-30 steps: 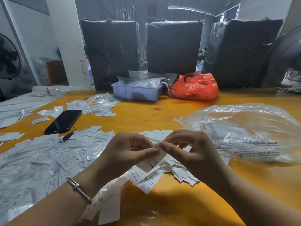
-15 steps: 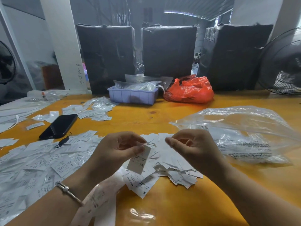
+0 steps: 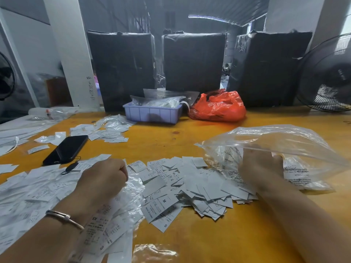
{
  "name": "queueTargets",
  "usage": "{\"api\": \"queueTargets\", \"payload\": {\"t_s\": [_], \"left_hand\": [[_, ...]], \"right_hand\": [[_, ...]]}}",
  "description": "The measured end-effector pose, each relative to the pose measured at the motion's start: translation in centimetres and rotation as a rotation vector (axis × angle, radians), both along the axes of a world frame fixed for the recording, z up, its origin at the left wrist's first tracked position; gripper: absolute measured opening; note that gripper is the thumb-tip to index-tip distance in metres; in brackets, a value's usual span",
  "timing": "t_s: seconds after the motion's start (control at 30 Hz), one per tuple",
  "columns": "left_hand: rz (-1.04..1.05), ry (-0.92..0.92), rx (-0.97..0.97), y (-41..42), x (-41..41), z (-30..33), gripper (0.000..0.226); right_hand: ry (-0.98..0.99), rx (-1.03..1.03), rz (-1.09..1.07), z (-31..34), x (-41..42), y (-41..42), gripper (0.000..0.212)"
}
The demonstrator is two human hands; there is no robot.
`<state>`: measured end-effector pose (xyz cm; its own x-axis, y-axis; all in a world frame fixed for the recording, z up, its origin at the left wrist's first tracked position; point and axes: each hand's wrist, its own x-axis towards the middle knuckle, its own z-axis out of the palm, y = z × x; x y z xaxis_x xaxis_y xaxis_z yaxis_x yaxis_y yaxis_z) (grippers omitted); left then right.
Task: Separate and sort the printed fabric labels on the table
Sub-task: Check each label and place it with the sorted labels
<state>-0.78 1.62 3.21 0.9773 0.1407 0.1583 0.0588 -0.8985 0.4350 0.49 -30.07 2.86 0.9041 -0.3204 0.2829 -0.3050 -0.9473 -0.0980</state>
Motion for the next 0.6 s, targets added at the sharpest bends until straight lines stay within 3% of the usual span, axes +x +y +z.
{"api": "queueTargets", "payload": {"t_s": [0.1,0.2,0.37,0.5,0.6], "left_hand": [[0.045,0.008,0.127,-0.1,-0.1,0.3,0.029],[0.035,-0.046,0.188,-0.6,-0.2,0.4,0.031],[-0.087,-0.138,0.102,-1.2,-0.3,-0.1,0.029],[-0.238,-0.142,-0.114,-1.9,-0.6,-0.6,0.027],[-0.322,-0.129,-0.206,-2.4,-0.8,-1.0,0.026]], "right_hand": [[0.044,0.0,0.013,-0.4,0.3,-0.6,0.015],[-0.025,0.001,0.018,-0.6,0.4,-0.9,0.017],[-0.097,-0.09,0.036,-0.8,0.5,-1.3,0.017],[-0.279,0.277,0.078,-0.5,0.6,-1.3,0.017],[-0.357,0.329,0.096,-0.2,0.5,-0.9,0.027]]}}
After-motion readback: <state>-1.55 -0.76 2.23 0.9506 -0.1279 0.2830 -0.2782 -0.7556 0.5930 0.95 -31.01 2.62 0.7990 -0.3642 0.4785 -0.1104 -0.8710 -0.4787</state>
